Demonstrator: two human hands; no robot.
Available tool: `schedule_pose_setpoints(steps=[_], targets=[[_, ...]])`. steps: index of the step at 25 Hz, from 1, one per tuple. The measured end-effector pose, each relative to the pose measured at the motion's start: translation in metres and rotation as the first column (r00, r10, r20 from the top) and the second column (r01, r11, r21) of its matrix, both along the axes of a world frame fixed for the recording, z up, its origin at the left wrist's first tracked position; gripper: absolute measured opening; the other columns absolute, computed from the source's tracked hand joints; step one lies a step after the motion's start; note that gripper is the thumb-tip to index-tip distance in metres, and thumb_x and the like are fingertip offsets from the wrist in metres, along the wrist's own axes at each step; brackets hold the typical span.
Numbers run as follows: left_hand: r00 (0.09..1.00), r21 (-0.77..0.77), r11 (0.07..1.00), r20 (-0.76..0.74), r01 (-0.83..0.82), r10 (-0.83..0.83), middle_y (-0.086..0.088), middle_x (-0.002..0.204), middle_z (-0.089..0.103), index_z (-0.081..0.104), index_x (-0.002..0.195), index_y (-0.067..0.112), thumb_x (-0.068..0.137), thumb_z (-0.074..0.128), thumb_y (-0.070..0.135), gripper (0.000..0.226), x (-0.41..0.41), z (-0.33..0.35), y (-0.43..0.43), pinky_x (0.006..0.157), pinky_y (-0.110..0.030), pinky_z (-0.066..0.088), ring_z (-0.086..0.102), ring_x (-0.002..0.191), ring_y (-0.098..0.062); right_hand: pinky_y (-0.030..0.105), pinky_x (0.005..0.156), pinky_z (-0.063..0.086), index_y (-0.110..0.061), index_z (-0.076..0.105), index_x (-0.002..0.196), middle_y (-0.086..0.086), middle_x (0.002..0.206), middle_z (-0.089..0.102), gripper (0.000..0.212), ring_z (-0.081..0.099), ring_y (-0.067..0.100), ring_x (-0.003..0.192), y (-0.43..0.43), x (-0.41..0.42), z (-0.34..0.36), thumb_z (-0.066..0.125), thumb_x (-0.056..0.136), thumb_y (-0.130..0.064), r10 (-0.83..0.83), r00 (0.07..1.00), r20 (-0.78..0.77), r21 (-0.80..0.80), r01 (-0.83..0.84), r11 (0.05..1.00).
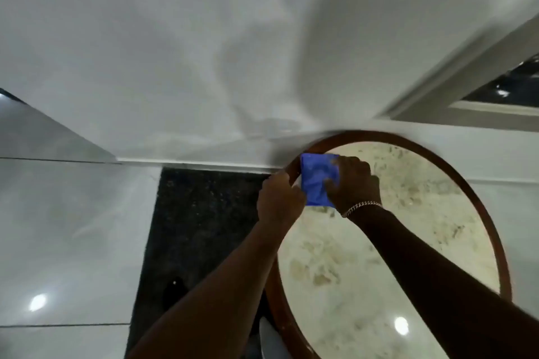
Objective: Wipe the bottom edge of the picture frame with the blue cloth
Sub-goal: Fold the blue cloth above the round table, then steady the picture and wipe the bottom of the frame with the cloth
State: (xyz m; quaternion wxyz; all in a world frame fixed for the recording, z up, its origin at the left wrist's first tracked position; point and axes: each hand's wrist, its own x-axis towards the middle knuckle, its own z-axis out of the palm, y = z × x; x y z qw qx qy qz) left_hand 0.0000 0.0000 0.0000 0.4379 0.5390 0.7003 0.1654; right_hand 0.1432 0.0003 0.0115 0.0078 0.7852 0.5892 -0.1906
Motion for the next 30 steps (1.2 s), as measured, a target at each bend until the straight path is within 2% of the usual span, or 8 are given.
schedule_pose_setpoints(steps=[4, 8, 13, 16, 20, 24, 27, 30], targets=[[0.989, -0.068, 0.996, 0.131, -0.064, 0.073, 0.009, 0.07, 0.058, 0.06, 0.092, 0.015, 0.089, 0.057, 0.011, 0.007, 0.04, -0.045, 0.004, 0.055, -0.011, 0.036, 0.059, 0.069, -0.012, 0.051, 0.104, 0.044, -0.008, 0.032, 0.144, 0.023, 0.142, 0.047, 0.063, 0.048, 0.042, 0.128, 0.005, 0.01, -0.046, 0.061, 0.088, -0.01, -0.387, 0.892, -0.233, -0.032, 0.391, 0.92], [0.94, -0.225, 0.949, 0.211, -0.222, 0.27, 0.004, 0.075, 0.061, 0.064, 0.095, 0.008, 0.083, 0.056, 0.001, 0.016, 0.048, -0.041, 0.016, 0.063, -0.021, 0.049, 0.06, 0.075, -0.016, 0.044, 0.096, 0.049, -0.01, 0.028, 0.148, 0.025, 0.137, 0.054, 0.069, 0.055, 0.042, 0.122, 0.016, 0.004, -0.044, 0.055, 0.086, 0.003, -0.531, 0.686, -0.498, -0.109, 0.558, 0.823], [0.866, -0.214, 0.957, 0.419, -0.197, 0.272, 0.001, 0.075, 0.068, 0.062, 0.077, 0.023, 0.081, 0.061, -0.006, 0.03, 0.006, 0.037, 0.043, 0.068, -0.043, 0.065, 0.069, 0.068, -0.018, 0.028, 0.072, 0.05, -0.011, 0.054, 0.128, 0.002, 0.103, 0.066, 0.06, 0.06, 0.019, 0.09, 0.039, -0.014, 0.036, 0.052, 0.075, 0.017, -0.404, 0.508, -0.761, -0.058, 0.566, 0.823], [0.834, -0.086, 0.982, 0.518, -0.17, 0.189, 0.005, 0.073, 0.071, 0.067, 0.09, 0.019, 0.079, 0.071, -0.004, 0.026, -0.032, 0.108, 0.067, 0.047, -0.025, 0.054, 0.067, 0.056, -0.011, 0.028, 0.065, 0.047, -0.023, 0.063, 0.092, -0.002, 0.083, 0.065, 0.05, 0.059, 0.02, 0.079, 0.059, -0.039, 0.116, 0.056, 0.07, 0.021, -0.238, 0.403, -0.884, 0.036, 0.565, 0.824], [0.854, 0.226, 0.96, 0.52, -0.167, 0.026, 0.011, 0.05, 0.066, 0.071, 0.072, 0.017, 0.077, 0.076, -0.002, 0.021, -0.075, 0.235, 0.102, 0.042, -0.011, 0.042, 0.056, 0.043, -0.004, 0.023, 0.064, 0.05, -0.026, 0.063, 0.091, -0.002, 0.085, 0.068, 0.05, 0.062, 0.019, 0.08, 0.091, -0.081, 0.249, 0.06, 0.07, 0.019, 0.07, 0.409, -0.91, 0.303, 0.54, 0.785], [0.877, 0.602, 0.778, 0.456, -0.18, -0.15, 0.0, 0.078, 0.078, 0.072, 0.081, 0.022, 0.077, 0.08, 0.009, 0.015, -0.108, 0.385, 0.125, 0.062, -0.026, 0.06, 0.072, 0.07, -0.015, 0.034, 0.086, 0.056, -0.011, 0.057, 0.122, 0.007, 0.114, 0.066, 0.052, 0.064, 0.022, 0.103, 0.11, -0.121, 0.389, 0.076, 0.074, -0.002, 0.401, 0.476, -0.782, 0.62, 0.532, 0.577], [0.922, 0.816, 0.554, 0.327, -0.166, -0.206, -0.011, 0.073, 0.073, 0.069, 0.081, 0.004, 0.079, 0.075, 0.005, 0.006, -0.123, 0.478, 0.133, 0.053, -0.013, 0.049, 0.065, 0.065, -0.017, 0.02, 0.094, 0.052, -0.013, 0.046, 0.135, -0.003, 0.125, 0.06, 0.067, 0.06, 0.003, 0.111, 0.117, -0.143, 0.473, 0.077, 0.077, -0.002, 0.55, 0.499, -0.67, 0.728, 0.586, 0.356], [0.936, 0.931, 0.322, 0.255, -0.171, -0.241, 0.008, 0.065, 0.066, 0.067, 0.083, 0.012, 0.08, 0.076, 0.01, 0.009, -0.137, 0.555, 0.131, 0.053, -0.007, 0.046, 0.061, 0.061, -0.002, 0.013, 0.093, 0.053, -0.023, 0.039, 0.141, -0.024, 0.123, 0.053, 0.072, 0.058, -0.005, 0.115, 0.123, -0.159, 0.544, 0.073, 0.081, 0.001, 0.651, 0.524, -0.549, 0.762, 0.635, 0.132]])
